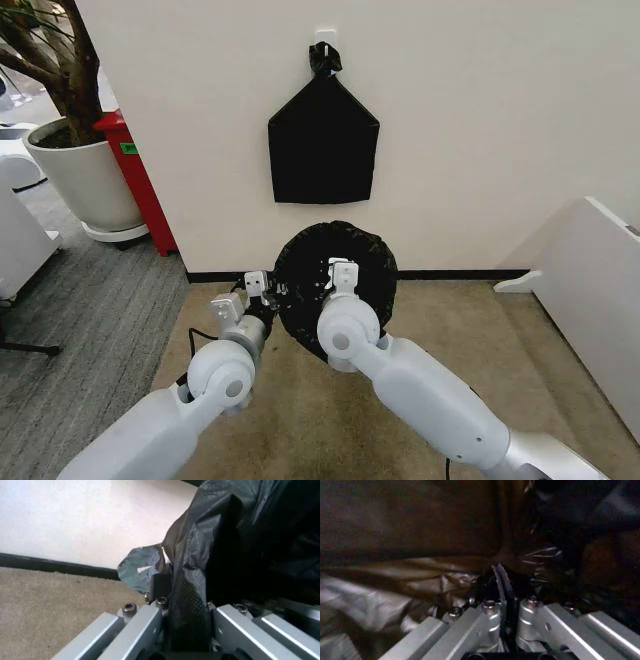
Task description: Place the garbage bag over the trash bin.
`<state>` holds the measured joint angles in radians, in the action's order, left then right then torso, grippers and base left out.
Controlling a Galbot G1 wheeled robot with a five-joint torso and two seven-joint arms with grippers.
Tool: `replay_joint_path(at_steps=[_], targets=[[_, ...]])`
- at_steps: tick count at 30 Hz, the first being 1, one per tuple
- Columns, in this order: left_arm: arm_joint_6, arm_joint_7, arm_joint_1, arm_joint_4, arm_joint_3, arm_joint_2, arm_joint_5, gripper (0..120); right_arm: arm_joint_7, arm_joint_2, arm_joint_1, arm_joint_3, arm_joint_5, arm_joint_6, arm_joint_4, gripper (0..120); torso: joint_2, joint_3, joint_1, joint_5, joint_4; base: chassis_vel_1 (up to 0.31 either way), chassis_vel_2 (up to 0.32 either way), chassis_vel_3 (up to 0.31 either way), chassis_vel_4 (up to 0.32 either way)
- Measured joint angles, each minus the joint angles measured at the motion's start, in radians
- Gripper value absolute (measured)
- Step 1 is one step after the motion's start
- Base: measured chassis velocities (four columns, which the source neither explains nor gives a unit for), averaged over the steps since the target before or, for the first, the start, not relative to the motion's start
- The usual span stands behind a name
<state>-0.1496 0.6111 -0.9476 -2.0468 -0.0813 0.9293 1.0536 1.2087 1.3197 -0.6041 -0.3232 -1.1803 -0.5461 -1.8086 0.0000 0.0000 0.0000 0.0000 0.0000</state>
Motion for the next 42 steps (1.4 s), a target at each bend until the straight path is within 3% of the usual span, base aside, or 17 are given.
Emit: replay_joint_path(at_steps=[11,15,21,25,34,42], targets=[[0.013,-0.035,-0.036,-0.042,0.002,-0.014,-0.039,0,-0.053,0.065,0.03,0.051,-0.007,0.024,0.185,0,0.0,0.0,0.0,0.0,0.0,0.0,0.0,0.0,0.0],[0.014,-0.038,-0.049,-0.048,0.0,-0.009,-0.049,0,-0.075,0.063,0.027,0.049,0.007,0.033,0.186,0,0.0,0.0,0.0,0.0,0.0001,0.0,0.0,0.0,0.0],[0.019,-0.038,-0.054,-0.022,0.006,0.0,-0.061,0,-0.009,0.022,0.01,0.014,-0.034,0.049,0.053,0,0.0,0.0,0.0,0.0001,0.0,0.0,0.0,0.0,0.0],[0.02,-0.037,-0.053,-0.02,0.009,0.001,-0.062,0,0.008,0.018,0.01,0.005,-0.043,0.048,0.036,0,0.0,0.0,0.0,0.0,-0.0001,0.0,0.0,0.0,0.0],[0.012,-0.046,-0.087,-0.086,0.032,-0.026,-0.016,0,-0.082,0.065,0.026,0.041,-0.001,0.029,0.191,0,0.0,0.0,0.0,0.0,0.0002,0.0,0.0,0.0,0.0],[0.006,-0.055,-0.114,-0.116,0.041,-0.034,-0.004,0,-0.109,0.05,0.031,0.047,0.009,0.022,0.211,0,0.0,0.0,0.0,0.0001,0.0001,0.0,0.0,0.0,0.0]])
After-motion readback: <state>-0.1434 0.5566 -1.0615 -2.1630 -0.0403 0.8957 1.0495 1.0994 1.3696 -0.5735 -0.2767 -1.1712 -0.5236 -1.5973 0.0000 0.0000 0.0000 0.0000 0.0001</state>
